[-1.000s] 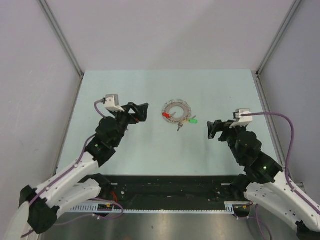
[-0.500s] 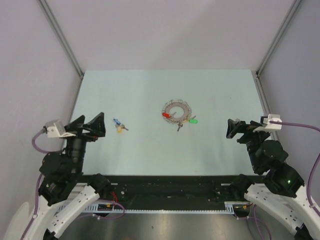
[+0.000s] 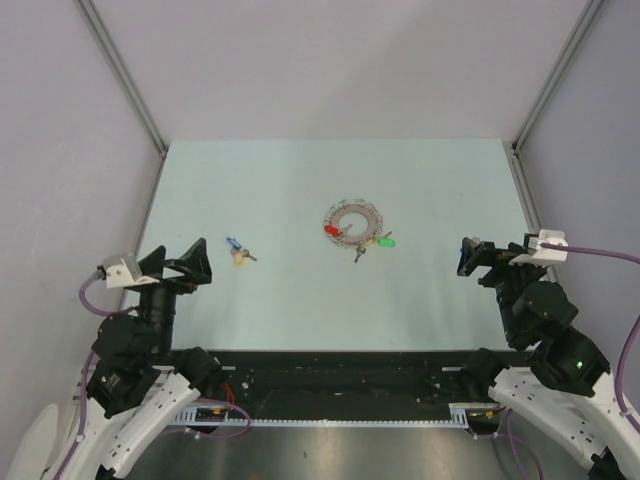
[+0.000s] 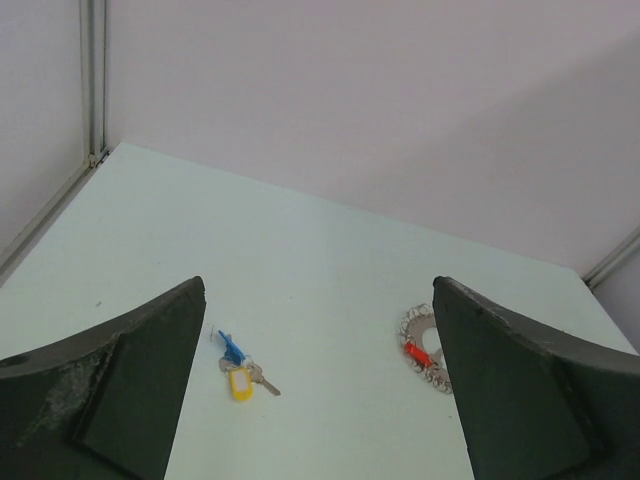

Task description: Put the keys on the keyring

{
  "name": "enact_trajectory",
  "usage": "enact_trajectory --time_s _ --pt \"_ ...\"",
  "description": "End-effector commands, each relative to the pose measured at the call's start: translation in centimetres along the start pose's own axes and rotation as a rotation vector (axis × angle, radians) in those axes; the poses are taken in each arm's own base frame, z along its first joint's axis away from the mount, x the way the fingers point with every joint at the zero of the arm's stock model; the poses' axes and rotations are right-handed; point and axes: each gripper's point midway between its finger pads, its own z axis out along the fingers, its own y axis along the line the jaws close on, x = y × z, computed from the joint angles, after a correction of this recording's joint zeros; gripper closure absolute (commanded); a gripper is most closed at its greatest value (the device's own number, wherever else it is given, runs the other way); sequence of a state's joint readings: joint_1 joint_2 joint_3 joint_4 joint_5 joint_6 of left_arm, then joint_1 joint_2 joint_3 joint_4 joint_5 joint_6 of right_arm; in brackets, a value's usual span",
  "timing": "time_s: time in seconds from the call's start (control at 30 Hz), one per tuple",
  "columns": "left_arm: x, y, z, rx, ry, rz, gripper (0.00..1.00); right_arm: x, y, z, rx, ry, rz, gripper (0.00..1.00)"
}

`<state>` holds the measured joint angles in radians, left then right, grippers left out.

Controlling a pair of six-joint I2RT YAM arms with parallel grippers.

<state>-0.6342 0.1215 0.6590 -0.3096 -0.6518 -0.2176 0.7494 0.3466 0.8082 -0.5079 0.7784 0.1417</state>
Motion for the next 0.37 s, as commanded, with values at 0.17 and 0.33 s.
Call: enact_trajectory --time_s 0.17,0.33 --pt "-0.61 0.52 0.28 -0.024 -0.028 0.051 0.00 -0.49 -0.46 0.15 0.029 -0.011 -0.008 0.00" --pt "-0.66 0.31 0.34 -0.013 -0.030 0.057 0.00 -0.47 -0.37 0.16 0.025 -0.010 -0.005 0.00"
